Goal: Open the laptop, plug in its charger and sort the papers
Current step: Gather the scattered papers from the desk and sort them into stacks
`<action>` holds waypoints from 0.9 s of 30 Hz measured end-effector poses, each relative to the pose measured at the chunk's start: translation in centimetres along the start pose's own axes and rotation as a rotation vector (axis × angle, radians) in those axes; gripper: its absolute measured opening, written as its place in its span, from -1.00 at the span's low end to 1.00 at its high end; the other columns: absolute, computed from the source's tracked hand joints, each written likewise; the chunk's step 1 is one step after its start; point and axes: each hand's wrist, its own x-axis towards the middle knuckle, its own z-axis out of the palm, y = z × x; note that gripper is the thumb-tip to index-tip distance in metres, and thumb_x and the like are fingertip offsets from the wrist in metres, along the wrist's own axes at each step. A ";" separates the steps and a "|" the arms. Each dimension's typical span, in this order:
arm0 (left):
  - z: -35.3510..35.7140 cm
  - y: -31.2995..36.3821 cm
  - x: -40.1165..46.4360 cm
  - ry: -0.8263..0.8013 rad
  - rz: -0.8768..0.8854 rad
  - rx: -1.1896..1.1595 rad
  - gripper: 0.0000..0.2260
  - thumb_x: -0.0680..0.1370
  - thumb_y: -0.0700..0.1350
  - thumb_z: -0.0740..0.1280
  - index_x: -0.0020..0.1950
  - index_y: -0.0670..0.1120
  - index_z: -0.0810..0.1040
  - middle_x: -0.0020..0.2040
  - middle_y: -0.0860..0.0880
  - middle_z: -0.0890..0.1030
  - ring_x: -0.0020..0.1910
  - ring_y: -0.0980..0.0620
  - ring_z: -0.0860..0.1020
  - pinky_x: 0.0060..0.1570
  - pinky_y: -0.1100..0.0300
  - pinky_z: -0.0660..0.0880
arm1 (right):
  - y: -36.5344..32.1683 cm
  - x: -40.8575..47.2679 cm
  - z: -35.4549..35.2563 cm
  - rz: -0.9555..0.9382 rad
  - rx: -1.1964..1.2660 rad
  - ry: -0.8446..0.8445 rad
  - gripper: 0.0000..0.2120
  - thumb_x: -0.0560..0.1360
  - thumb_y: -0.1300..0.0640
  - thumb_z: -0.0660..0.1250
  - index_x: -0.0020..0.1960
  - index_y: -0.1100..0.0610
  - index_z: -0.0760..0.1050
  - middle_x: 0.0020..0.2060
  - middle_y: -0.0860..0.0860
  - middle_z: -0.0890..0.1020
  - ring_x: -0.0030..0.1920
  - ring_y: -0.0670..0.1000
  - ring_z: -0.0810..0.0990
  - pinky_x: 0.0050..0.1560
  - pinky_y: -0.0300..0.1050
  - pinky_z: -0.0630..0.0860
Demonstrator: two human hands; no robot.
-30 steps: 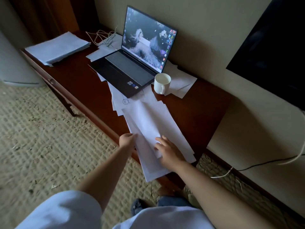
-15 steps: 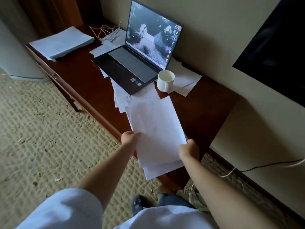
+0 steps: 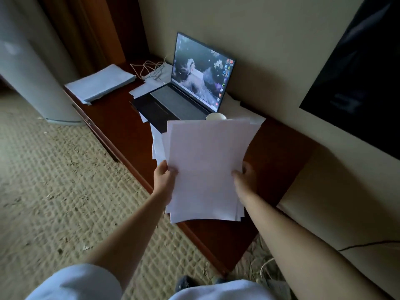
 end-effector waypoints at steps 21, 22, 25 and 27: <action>1.5 3.2 0.2 0.015 0.071 0.023 -0.72 0.44 -0.49 0.21 -0.25 -0.13 0.52 -0.25 -0.07 0.52 -0.14 -0.08 0.47 -0.16 0.11 0.42 | -4.4 -0.6 0.0 -0.550 -0.290 0.249 -0.39 0.38 0.13 0.44 0.36 0.17 0.30 0.26 0.08 0.42 0.22 0.05 0.44 0.19 -0.17 0.36; 1.6 3.2 0.2 0.013 0.075 0.010 -0.69 0.45 -0.49 0.21 -0.27 -0.10 0.54 -0.25 -0.04 0.53 -0.14 -0.07 0.48 -0.14 0.13 0.42 | -4.5 -0.8 -0.1 -0.542 -0.293 0.259 -0.40 0.38 0.14 0.45 0.35 0.21 0.31 0.26 0.11 0.42 0.22 0.07 0.45 0.18 -0.19 0.35; 1.6 3.6 0.0 -0.040 0.106 0.006 -0.54 0.45 -0.46 0.22 -0.51 -0.02 0.56 -0.29 0.01 0.54 -0.19 -0.02 0.49 -0.24 0.20 0.41 | -4.1 -0.4 -0.5 -0.498 -0.369 0.296 -0.46 0.40 0.15 0.43 0.30 0.30 0.36 0.24 0.17 0.43 0.23 0.12 0.45 0.17 -0.21 0.33; 1.5 3.9 0.2 -0.036 0.080 -0.011 -0.50 0.46 -0.44 0.17 -0.59 -0.02 0.53 -0.35 0.02 0.54 -0.26 -0.01 0.48 -0.34 0.25 0.40 | -4.0 0.1 -0.5 -0.462 -0.365 0.260 -0.60 0.43 0.11 0.35 0.17 0.32 0.43 0.11 0.22 0.51 0.15 0.17 0.50 0.11 -0.16 0.38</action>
